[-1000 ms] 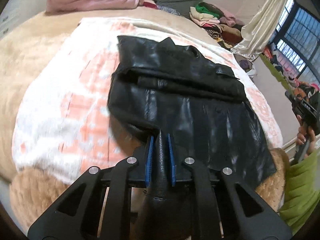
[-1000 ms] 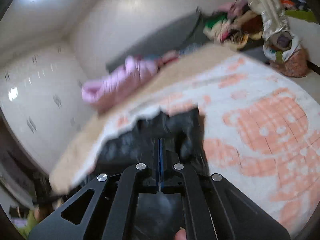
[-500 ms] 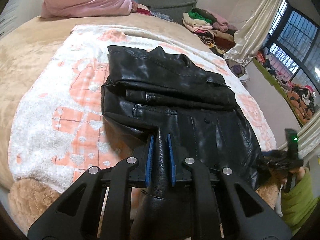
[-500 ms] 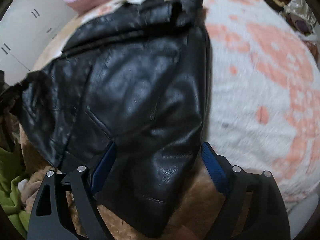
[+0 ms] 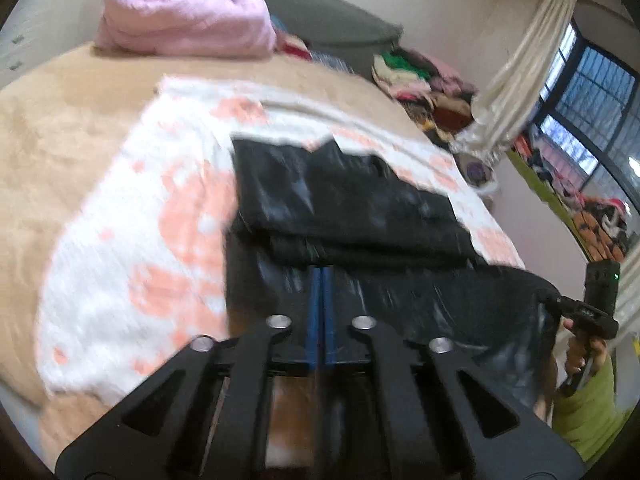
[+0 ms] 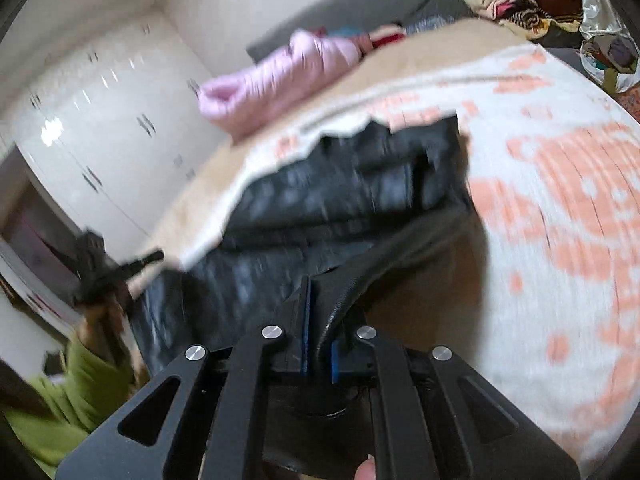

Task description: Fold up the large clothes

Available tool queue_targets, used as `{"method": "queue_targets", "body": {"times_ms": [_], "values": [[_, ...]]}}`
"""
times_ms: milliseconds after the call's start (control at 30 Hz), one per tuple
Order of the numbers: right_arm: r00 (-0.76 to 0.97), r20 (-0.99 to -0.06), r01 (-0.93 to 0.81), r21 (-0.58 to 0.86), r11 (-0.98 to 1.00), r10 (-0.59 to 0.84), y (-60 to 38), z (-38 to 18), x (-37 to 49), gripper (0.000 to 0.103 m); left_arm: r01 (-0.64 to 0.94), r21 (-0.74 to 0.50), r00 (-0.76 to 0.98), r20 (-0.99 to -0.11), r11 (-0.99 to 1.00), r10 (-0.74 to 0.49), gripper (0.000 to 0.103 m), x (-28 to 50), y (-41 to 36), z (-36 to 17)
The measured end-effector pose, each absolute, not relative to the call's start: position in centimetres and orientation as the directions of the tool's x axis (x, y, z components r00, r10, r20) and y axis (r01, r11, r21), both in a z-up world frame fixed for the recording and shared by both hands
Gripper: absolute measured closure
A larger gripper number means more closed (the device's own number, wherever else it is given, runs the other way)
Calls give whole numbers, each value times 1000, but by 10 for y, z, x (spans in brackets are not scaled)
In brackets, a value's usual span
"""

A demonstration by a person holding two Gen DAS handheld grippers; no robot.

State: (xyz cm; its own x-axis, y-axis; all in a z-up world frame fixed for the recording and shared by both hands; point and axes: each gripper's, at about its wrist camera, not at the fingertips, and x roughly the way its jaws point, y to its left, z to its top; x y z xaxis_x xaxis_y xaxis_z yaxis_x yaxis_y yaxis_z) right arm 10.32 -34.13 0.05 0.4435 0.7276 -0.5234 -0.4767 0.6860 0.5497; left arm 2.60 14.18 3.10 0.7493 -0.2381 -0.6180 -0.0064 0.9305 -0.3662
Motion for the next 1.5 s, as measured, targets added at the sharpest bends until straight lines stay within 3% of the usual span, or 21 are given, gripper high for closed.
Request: {"method": "queue_targets", "body": {"times_ms": [133, 300, 367, 433, 500, 700, 967, 1067, 1133, 1167, 1233, 1367, 1500], "values": [[470, -426, -434, 651, 623, 773, -343, 3, 144, 98, -54, -402, 775, -594, 914, -215, 103, 46, 170, 48], [487, -423, -386, 681, 623, 764, -318, 12, 187, 98, -68, -366, 750, -633, 928, -194, 101, 51, 174, 46], [489, -418, -379, 688, 618, 765, -311, 18, 202, 98, -63, -375, 725, -654, 925, -216, 92, 48, 172, 37], [496, -413, -358, 704, 613, 764, -307, 22, 219, 98, -68, -385, 713, -664, 921, -225, 70, 41, 173, 30], [512, -413, -328, 717, 615, 754, -307, 25, 235, 98, -81, -384, 714, -666, 920, -215, 62, 31, 177, 26], [526, -439, -218, 759, 614, 729, -311, 12, 289, 98, -169, -378, 712, -685, 910, -152, 60, 14, 207, 20], [507, -526, -68, 766, 639, 684, -312, -39, 330, 95, -142, -368, 666, -722, 919, -186, 56, 48, 190, -3], [491, -533, -17, 785, 620, 689, -316, -58, 337, 82, -117, -346, 646, -739, 931, -193, 53, 64, 176, -14], [488, -529, 4, 797, 604, 695, -320, -65, 338, 57, -107, -331, 635, -748, 938, -192, 49, 71, 169, -17], [492, -515, -2, 805, 593, 702, -323, -65, 339, 53, -101, -320, 631, -752, 942, -188, 49, 75, 166, -18], [520, -490, -23, 811, 585, 700, -333, -58, 333, 28, -88, -292, 633, -755, 952, -173, 42, 82, 160, -16], [608, -451, -102, 772, 627, 654, -354, -32, 318, 27, -91, -224, 657, -745, 970, -110, 29, 101, 154, -5], [687, -521, -207, 527, 824, 506, -342, -4, 309, 23, -79, -205, 692, -716, 975, -94, 22, 134, 153, 5]]}}
